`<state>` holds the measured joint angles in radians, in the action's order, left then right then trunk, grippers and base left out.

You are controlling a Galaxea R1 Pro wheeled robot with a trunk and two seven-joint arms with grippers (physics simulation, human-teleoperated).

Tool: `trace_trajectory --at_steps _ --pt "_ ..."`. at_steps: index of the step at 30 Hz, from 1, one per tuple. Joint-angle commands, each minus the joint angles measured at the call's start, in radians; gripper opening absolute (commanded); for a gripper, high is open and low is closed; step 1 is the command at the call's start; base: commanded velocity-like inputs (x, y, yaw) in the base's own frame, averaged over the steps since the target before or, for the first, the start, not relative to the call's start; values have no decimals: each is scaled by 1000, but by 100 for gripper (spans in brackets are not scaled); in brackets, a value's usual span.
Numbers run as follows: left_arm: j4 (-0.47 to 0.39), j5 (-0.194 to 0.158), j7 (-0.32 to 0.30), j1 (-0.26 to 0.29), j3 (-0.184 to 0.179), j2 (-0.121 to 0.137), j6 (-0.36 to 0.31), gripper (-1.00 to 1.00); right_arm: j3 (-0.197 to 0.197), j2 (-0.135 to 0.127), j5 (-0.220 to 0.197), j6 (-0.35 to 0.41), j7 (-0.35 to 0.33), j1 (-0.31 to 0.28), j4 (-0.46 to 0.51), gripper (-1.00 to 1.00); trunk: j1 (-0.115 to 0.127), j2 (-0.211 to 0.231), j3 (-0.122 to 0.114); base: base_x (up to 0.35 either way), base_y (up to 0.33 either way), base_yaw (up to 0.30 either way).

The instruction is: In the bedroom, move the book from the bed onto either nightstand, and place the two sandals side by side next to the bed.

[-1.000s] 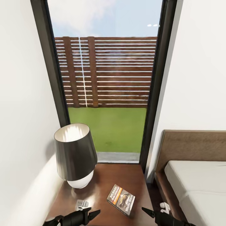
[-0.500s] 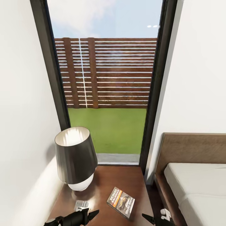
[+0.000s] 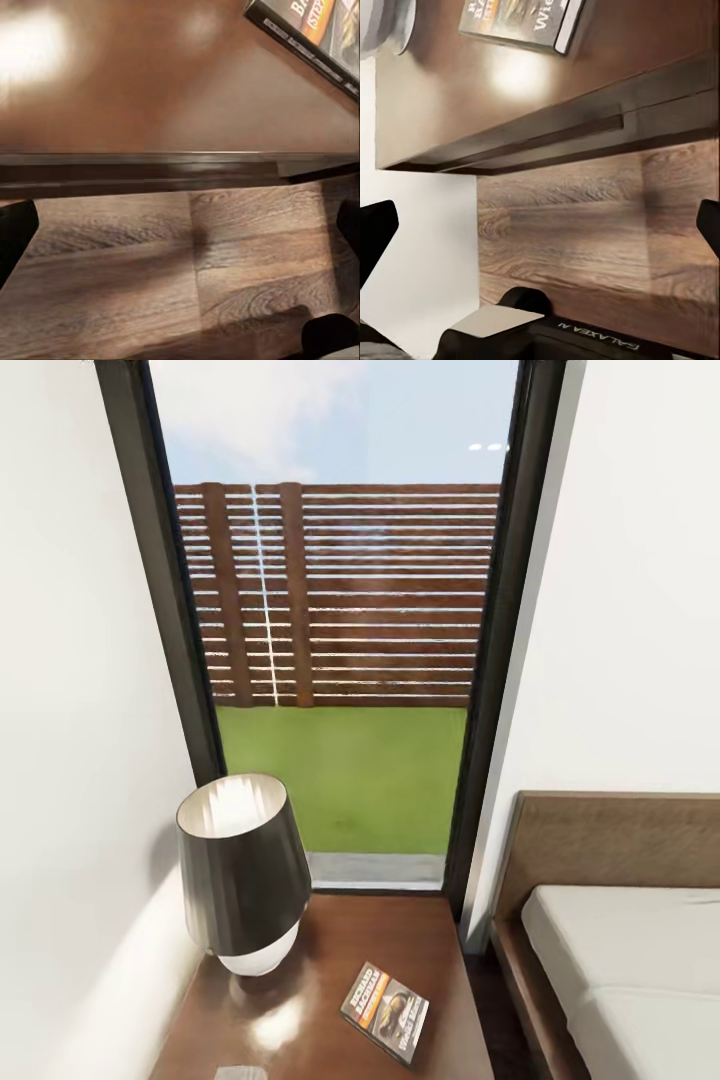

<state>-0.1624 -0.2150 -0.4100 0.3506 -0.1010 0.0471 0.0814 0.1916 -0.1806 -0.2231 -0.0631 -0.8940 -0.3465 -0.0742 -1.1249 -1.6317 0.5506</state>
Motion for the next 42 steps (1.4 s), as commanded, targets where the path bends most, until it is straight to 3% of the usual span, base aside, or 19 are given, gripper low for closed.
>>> trace_trajectory --at_steps 1,13,19,26,28,34,42 --pt "19 -7 16 1 -8 1 15 100 3 0 -1 -7 8 8 -5 100 4 7 -2 0 0 0" --pt "112 -4 209 1 -8 0 38 100 3 -1 -1 -7 58 26 -7 100 50 91 -40 0 0 0" --pt "138 -6 324 -3 -8 0 38 100 3 0 -1 -5 198 39 -7 100 73 133 -59 0 0 0" --pt "141 -7 427 -14 -8 0 37 100 3 0 -1 -2 244 41 -7 100 100 182 -81 0 0 0" --pt "141 -7 469 -28 -8 0 37 100 3 0 -1 0 284 41 -7 100 108 196 -87 0 0 0" --pt "142 -8 513 -47 -8 1 33 100 3 2 0 3 444 42 -8 100 131 238 -106 0 0 0" --pt "142 -8 519 -98 -8 2 29 100 2 3 0 3 478 86 -7 100 161 294 -131 0 0 0"
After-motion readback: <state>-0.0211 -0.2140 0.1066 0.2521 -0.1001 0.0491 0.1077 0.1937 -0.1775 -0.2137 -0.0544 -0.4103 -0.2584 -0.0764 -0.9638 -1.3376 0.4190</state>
